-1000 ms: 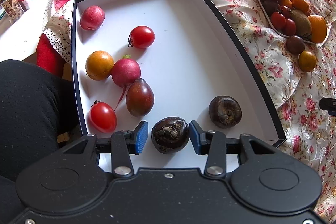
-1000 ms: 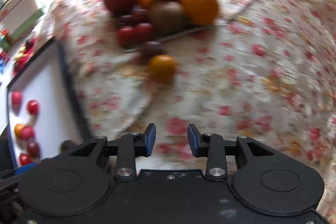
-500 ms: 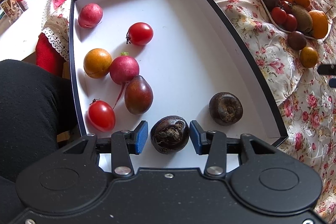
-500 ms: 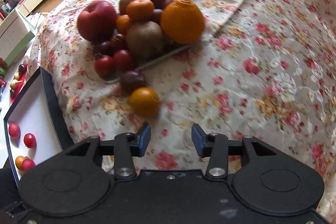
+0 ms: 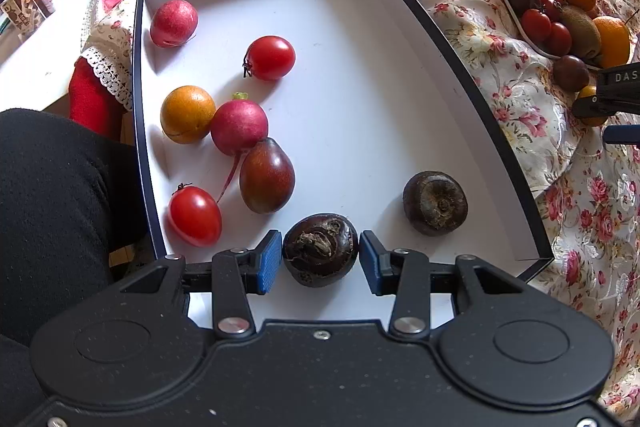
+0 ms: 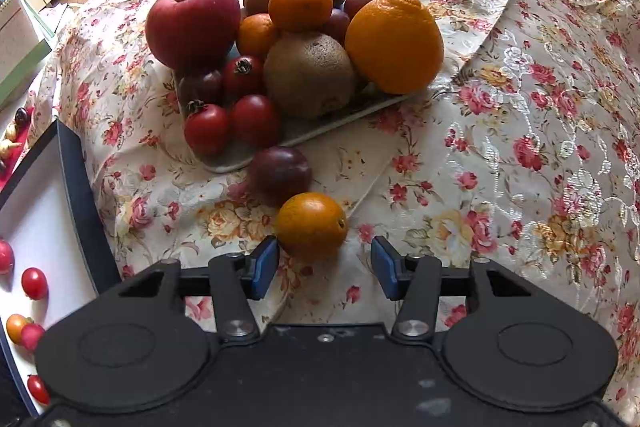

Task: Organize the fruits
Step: 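Grasp a small orange tomato from the sheet with the right tool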

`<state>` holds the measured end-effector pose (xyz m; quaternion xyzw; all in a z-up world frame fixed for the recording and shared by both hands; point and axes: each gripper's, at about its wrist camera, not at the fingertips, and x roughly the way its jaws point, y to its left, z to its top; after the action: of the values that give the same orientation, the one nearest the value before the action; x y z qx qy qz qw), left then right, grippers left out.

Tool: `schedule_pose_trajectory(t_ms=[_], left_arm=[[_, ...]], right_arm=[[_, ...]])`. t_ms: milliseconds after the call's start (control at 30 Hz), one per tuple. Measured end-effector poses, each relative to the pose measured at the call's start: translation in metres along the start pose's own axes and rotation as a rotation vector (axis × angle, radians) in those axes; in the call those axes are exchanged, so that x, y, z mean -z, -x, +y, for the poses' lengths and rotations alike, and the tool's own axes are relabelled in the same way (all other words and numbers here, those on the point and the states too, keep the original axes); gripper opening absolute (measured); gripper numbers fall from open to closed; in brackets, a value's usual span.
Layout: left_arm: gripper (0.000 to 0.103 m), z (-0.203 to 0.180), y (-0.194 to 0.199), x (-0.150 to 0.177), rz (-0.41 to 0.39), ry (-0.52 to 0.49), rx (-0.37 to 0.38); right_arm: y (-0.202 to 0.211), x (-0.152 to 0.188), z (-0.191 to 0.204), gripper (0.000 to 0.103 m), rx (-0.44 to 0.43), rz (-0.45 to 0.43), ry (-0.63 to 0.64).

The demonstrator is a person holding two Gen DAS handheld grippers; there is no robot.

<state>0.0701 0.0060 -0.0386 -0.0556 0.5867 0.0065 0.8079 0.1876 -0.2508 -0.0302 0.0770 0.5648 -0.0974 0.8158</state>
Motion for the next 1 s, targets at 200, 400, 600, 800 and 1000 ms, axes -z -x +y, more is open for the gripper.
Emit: schedule_pose_trajectory(t_ms=[200,400,600,800,1000], left_arm=[[0.05,-0.001,0.001,-0.001,-0.003,0.0,0.0],[0.05,-0.004,0.011,-0.002,-0.022,-0.009,0.009],[0.05,-0.013,0.025,-0.004,-0.023,-0.017,0.035],[0.05,-0.041,0.047,-0.019,-0.033,-0.073,0.055],[0.05,-0.078,0.056,-0.042,-0.029,-0.144,0.073]], right_arm=[[0.0,0.001,-0.001,0.034,-0.009,-0.01,0.018],[0.014,0.016,-0.025,0.033,-0.02,0.017,-0.022],[0.04,0.047,-0.054,0.03,-0.021,-0.001,-0.032],[0.056,0.069,-0.071,0.014,-0.017,-0.001,-0.044],[0.052,0.071,-0.076,0.014,-0.011,-0.003,-0.033]])
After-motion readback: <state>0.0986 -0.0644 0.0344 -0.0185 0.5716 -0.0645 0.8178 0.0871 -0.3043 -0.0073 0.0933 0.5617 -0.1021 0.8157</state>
